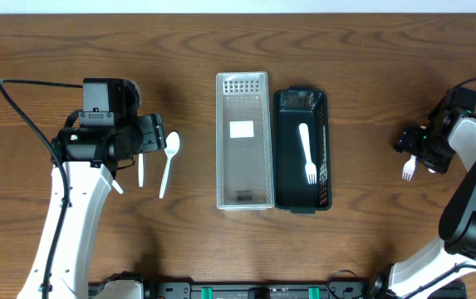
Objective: Pack container
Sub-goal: 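Grasp a second white fork with the right gripper, then place the second fork into the black caddy with the right gripper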
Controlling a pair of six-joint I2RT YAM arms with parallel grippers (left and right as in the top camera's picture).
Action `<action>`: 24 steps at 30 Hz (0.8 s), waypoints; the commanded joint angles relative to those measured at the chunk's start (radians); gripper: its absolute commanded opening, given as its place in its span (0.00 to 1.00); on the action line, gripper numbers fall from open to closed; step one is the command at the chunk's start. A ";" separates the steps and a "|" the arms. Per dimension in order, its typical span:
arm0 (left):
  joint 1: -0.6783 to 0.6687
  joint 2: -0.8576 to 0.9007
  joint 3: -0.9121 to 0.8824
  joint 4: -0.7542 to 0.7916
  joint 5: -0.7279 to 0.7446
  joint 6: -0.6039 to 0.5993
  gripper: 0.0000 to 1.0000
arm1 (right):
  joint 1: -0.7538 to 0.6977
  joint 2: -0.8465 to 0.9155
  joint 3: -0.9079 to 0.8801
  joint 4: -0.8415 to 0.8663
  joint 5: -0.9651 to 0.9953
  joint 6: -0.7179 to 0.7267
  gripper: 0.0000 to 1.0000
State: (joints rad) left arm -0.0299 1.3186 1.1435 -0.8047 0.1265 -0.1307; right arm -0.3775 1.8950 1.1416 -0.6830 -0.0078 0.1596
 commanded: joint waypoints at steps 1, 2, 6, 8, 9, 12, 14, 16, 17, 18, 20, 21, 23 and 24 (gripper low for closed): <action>-0.003 0.001 0.017 -0.003 -0.011 0.006 0.74 | -0.008 0.039 -0.004 0.003 -0.023 -0.019 0.81; -0.003 0.001 0.017 -0.003 -0.011 0.006 0.74 | -0.008 0.044 -0.004 0.003 -0.023 -0.019 0.81; -0.003 0.001 0.017 -0.003 -0.011 0.006 0.74 | -0.008 0.054 -0.004 0.003 -0.023 -0.019 0.79; -0.003 0.001 0.017 -0.003 -0.011 0.006 0.74 | -0.008 0.054 -0.004 0.003 -0.023 -0.019 0.70; -0.003 0.001 0.017 -0.003 -0.011 0.006 0.74 | -0.008 0.054 -0.004 0.003 -0.023 -0.019 0.63; -0.003 0.001 0.017 -0.003 -0.011 0.006 0.74 | -0.008 0.054 -0.004 0.002 -0.023 -0.019 0.44; -0.003 0.001 0.017 -0.003 -0.011 0.006 0.74 | -0.008 0.054 -0.004 -0.001 -0.023 -0.019 0.34; -0.003 0.001 0.017 -0.003 -0.011 0.006 0.74 | -0.008 0.054 -0.004 -0.002 -0.023 -0.019 0.29; -0.003 0.001 0.017 -0.003 -0.011 0.006 0.74 | -0.008 0.054 -0.004 -0.002 -0.023 -0.019 0.26; -0.003 0.001 0.017 -0.003 -0.011 0.006 0.74 | -0.008 0.054 -0.004 -0.002 -0.023 -0.019 0.21; -0.003 0.001 0.017 -0.003 -0.011 0.006 0.74 | -0.008 0.054 -0.004 -0.001 -0.024 -0.019 0.16; -0.003 0.001 0.017 -0.003 -0.011 0.006 0.74 | -0.008 0.054 -0.004 -0.001 -0.024 -0.019 0.14; -0.003 0.001 0.017 -0.003 -0.011 0.006 0.74 | -0.007 0.054 -0.003 -0.002 -0.024 -0.019 0.10; -0.003 0.001 0.017 -0.003 -0.011 0.006 0.74 | -0.007 0.053 -0.003 -0.002 -0.027 -0.019 0.09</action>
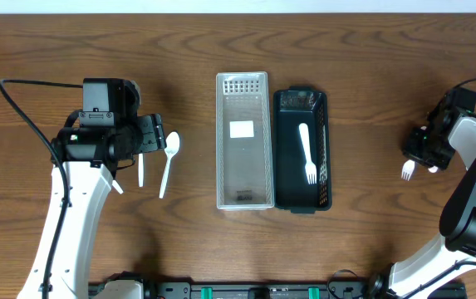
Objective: Pack container
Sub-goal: 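Place the second fork into the black caddy with the right gripper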
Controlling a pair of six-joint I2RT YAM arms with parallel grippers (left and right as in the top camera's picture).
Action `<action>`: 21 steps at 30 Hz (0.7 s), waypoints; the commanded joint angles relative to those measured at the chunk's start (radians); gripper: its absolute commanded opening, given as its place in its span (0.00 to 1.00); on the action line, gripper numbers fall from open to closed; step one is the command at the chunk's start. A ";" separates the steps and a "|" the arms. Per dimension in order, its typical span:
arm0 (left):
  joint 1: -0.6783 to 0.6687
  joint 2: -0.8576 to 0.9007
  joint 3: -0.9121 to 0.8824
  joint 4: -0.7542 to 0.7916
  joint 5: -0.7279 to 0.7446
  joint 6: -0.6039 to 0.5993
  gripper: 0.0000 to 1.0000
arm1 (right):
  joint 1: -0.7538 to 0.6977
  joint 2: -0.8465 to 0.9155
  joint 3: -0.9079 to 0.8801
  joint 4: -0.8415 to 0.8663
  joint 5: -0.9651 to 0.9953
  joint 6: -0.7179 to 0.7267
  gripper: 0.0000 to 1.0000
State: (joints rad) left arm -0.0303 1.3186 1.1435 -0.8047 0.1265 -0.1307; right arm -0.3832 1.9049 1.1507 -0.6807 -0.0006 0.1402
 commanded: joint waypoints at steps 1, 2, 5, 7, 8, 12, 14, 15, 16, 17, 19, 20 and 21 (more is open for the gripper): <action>-0.003 0.001 0.017 -0.003 -0.011 0.006 0.74 | -0.001 0.042 -0.010 -0.008 -0.039 0.001 0.07; -0.003 0.001 0.017 -0.003 -0.011 0.006 0.74 | 0.002 0.038 -0.007 -0.013 -0.045 0.001 0.03; -0.003 0.001 0.017 -0.003 -0.011 0.006 0.74 | 0.014 0.016 0.016 -0.042 -0.061 0.002 0.01; -0.003 0.001 0.017 -0.003 -0.011 0.006 0.74 | 0.030 -0.007 0.045 -0.076 -0.061 0.002 0.01; -0.003 0.001 0.017 -0.003 -0.011 0.006 0.74 | 0.039 -0.021 0.062 -0.097 -0.061 0.002 0.01; -0.003 0.001 0.017 -0.003 -0.011 0.006 0.74 | 0.114 -0.100 0.155 -0.195 -0.095 0.001 0.01; -0.003 0.001 0.017 -0.003 -0.011 0.006 0.74 | 0.176 -0.145 0.190 -0.222 -0.109 0.002 0.01; -0.003 0.001 0.017 -0.003 -0.011 0.006 0.74 | 0.214 -0.171 0.204 -0.231 -0.109 0.002 0.01; -0.003 0.001 0.017 -0.003 -0.011 0.006 0.74 | 0.255 -0.193 0.214 -0.233 -0.109 0.002 0.01; -0.003 0.001 0.017 -0.003 -0.011 0.006 0.74 | 0.292 -0.212 0.219 -0.232 -0.109 0.011 0.02; -0.003 0.001 0.017 -0.003 -0.011 0.006 0.74 | 0.379 -0.244 0.226 -0.225 -0.109 0.048 0.02; -0.003 0.001 0.017 -0.003 -0.011 0.006 0.74 | 0.417 -0.252 0.225 -0.220 -0.109 0.061 0.02; -0.003 0.001 0.017 -0.003 -0.011 0.006 0.74 | 0.460 -0.256 0.225 -0.219 -0.109 0.075 0.02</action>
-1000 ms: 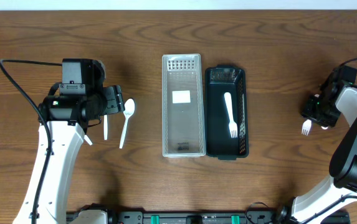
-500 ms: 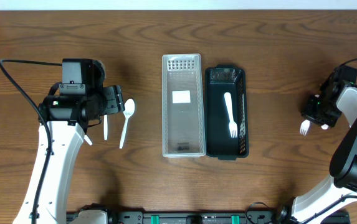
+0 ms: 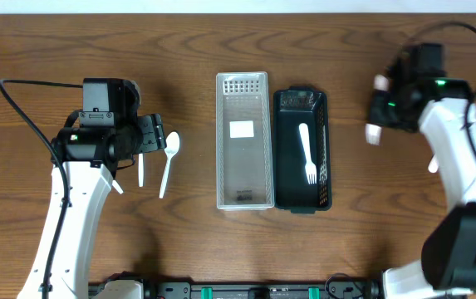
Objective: Pack container
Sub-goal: 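Place the second fork into the black caddy with the right gripper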
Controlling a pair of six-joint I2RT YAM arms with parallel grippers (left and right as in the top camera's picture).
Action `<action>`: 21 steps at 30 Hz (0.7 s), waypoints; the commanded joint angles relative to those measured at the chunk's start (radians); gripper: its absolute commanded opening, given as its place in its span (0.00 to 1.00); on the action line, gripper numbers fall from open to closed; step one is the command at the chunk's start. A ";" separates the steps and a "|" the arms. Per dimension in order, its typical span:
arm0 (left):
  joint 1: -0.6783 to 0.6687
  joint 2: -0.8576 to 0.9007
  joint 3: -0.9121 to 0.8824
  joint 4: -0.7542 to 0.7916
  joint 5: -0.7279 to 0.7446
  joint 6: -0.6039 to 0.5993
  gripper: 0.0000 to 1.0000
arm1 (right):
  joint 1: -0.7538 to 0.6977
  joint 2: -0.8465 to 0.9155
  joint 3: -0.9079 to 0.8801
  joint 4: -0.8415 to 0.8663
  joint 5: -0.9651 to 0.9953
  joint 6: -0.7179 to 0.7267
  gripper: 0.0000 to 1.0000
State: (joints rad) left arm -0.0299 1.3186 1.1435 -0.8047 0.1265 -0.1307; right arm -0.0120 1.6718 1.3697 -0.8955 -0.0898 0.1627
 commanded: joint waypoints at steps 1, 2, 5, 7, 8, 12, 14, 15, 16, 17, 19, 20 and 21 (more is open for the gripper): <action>-0.003 0.001 0.017 -0.003 -0.011 0.006 0.74 | 0.123 -0.023 0.006 -0.004 -0.019 0.063 0.02; -0.003 0.001 0.017 -0.003 -0.011 0.006 0.74 | 0.167 -0.019 0.006 -0.006 -0.019 0.070 0.02; -0.003 0.001 0.017 -0.003 -0.011 0.006 0.74 | 0.260 0.006 0.006 -0.005 -0.011 0.082 0.02; -0.003 0.001 0.017 -0.003 -0.011 0.006 0.74 | 0.313 0.035 0.006 -0.005 0.014 0.100 0.02; -0.003 0.001 0.017 -0.003 -0.011 0.006 0.74 | 0.333 0.052 0.006 -0.005 0.023 0.106 0.02; -0.003 0.001 0.017 -0.003 -0.011 0.006 0.74 | 0.379 0.132 0.006 -0.002 0.026 0.112 0.03; -0.003 0.001 0.017 -0.003 -0.011 0.006 0.74 | 0.386 0.172 0.006 0.002 0.026 0.114 0.04; -0.003 0.001 0.017 -0.003 -0.011 0.006 0.74 | 0.388 0.187 0.006 0.005 0.026 0.114 0.07; -0.003 0.001 0.017 -0.003 -0.011 0.006 0.74 | 0.388 0.198 0.006 0.008 0.026 0.114 0.12; -0.003 0.001 0.017 -0.003 -0.011 0.006 0.74 | 0.388 0.203 0.006 0.012 0.026 0.114 0.19; -0.003 0.001 0.017 -0.003 -0.011 0.006 0.74 | 0.388 0.206 0.006 0.029 0.026 0.113 0.29; -0.003 0.001 0.017 -0.003 -0.011 0.006 0.74 | 0.387 0.204 0.007 0.040 0.026 0.113 0.33; -0.003 0.001 0.017 -0.003 -0.011 0.006 0.74 | 0.387 0.202 0.007 0.052 0.026 0.109 0.36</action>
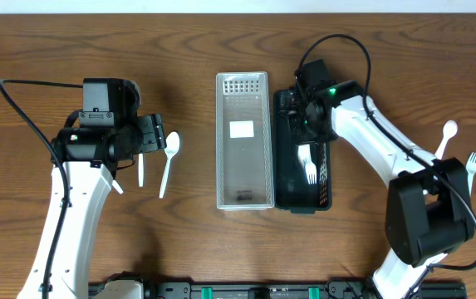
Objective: Pack container
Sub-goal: 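Place the second fork into the black caddy with the right gripper, then move the right gripper to the white spoon and grasp it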
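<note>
A clear tray [242, 141] and a black container [289, 178] lie side by side at the table's middle. A white fork [309, 166] lies in the black container. My right gripper [307, 124] hangs over the container's far half, and a second white piece under its fingers looks like a fork it is shut on. A white spoon [447, 137] and a white fork [473, 161] lie on the right. My left gripper [152, 135] hovers beside a white spoon [168, 162] and a thin white utensil [140, 170]. Its jaws are not discernible.
The right arm's white links [379, 141] stretch from the lower right across to the container. A black cable [22, 108] loops off the left arm. Bare wood lies between the left utensils and the clear tray.
My right gripper has moved from the open table right of the containers to above the black container's far half, still carrying the white utensil. The left arm has not moved.
My right gripper was at the far right with a white fork under its fingers, and stayed there a moment later. Then it was lifted and further left with the utensil in it. Now it is over the black container. The left side never changed.
</note>
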Controlling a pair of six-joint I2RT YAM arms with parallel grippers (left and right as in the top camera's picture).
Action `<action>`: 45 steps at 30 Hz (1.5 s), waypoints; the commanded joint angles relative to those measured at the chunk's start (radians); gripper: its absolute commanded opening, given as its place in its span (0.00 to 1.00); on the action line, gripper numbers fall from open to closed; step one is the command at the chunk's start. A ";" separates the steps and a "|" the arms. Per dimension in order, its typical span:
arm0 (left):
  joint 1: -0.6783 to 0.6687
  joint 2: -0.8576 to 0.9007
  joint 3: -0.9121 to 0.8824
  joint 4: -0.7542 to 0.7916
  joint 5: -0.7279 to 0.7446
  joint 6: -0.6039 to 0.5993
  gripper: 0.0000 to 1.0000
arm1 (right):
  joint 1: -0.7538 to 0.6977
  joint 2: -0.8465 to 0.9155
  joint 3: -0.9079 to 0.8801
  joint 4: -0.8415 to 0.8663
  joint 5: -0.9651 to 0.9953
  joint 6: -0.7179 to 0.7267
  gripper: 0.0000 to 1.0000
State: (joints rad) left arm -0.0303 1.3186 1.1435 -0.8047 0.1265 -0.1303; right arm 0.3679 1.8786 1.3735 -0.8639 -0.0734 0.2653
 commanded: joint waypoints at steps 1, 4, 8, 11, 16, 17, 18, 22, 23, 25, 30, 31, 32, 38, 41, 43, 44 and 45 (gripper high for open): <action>-0.003 0.001 0.017 -0.003 -0.011 0.006 0.75 | 0.007 -0.006 0.005 0.028 0.010 0.006 0.38; -0.003 0.001 0.017 -0.003 -0.012 0.006 0.74 | 0.006 -0.016 0.023 0.037 0.010 0.001 0.39; -0.003 0.001 0.017 -0.003 -0.012 0.006 0.74 | -0.016 -0.049 0.117 -0.008 0.034 -0.019 0.39; -0.003 0.001 0.017 -0.003 -0.012 0.006 0.74 | -0.067 -0.088 0.219 -0.058 0.103 -0.002 0.40; -0.003 0.001 0.017 -0.003 -0.012 0.006 0.74 | -0.249 -0.129 0.373 -0.143 0.193 0.031 0.52; -0.003 0.001 0.017 -0.003 -0.012 0.006 0.74 | -0.300 -0.129 0.391 -0.153 0.194 0.030 0.56; -0.003 0.001 0.017 -0.003 -0.012 0.006 0.74 | -0.352 -0.128 0.397 -0.154 0.193 0.031 0.57; -0.003 0.001 0.017 -0.003 -0.012 0.006 0.74 | -0.541 -0.114 0.397 -0.153 0.193 0.032 0.62; -0.003 0.001 0.017 -0.003 -0.012 0.006 0.74 | -0.585 -0.105 0.397 -0.153 0.192 0.024 0.64; -0.003 0.001 0.017 -0.003 -0.012 0.006 0.74 | -0.655 -0.082 0.397 -0.153 0.190 -0.003 0.69; -0.003 0.001 0.017 -0.003 -0.012 0.006 0.74 | -0.765 0.006 0.397 -0.143 0.174 -0.047 0.74; -0.003 0.001 0.017 -0.003 -0.012 0.006 0.74 | -0.777 0.023 0.397 -0.140 0.174 -0.047 0.75; -0.003 0.001 0.017 -0.003 -0.012 0.006 0.74 | -0.792 0.044 0.397 -0.135 0.174 -0.047 0.75; -0.003 0.001 0.017 -0.003 -0.012 0.006 0.74 | -0.835 0.140 0.397 -0.105 0.172 -0.073 0.80; -0.003 0.001 0.017 -0.003 -0.012 0.005 0.74 | -0.846 0.185 0.397 -0.100 0.174 -0.088 0.86; -0.003 0.001 0.017 -0.003 -0.012 0.005 0.74 | -0.854 0.209 0.397 -0.096 0.171 -0.088 0.86; -0.003 0.001 0.017 -0.003 -0.012 0.005 0.74 | -0.858 0.222 0.397 -0.093 0.170 -0.088 0.87; -0.003 0.001 0.017 -0.003 -0.012 0.005 0.74 | -0.861 0.234 0.397 -0.093 0.171 -0.089 0.87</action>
State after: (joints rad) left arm -0.0299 1.3186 1.1435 -0.8047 0.1261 -0.1307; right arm -0.4774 2.0811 1.7725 -0.9600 0.1013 0.1970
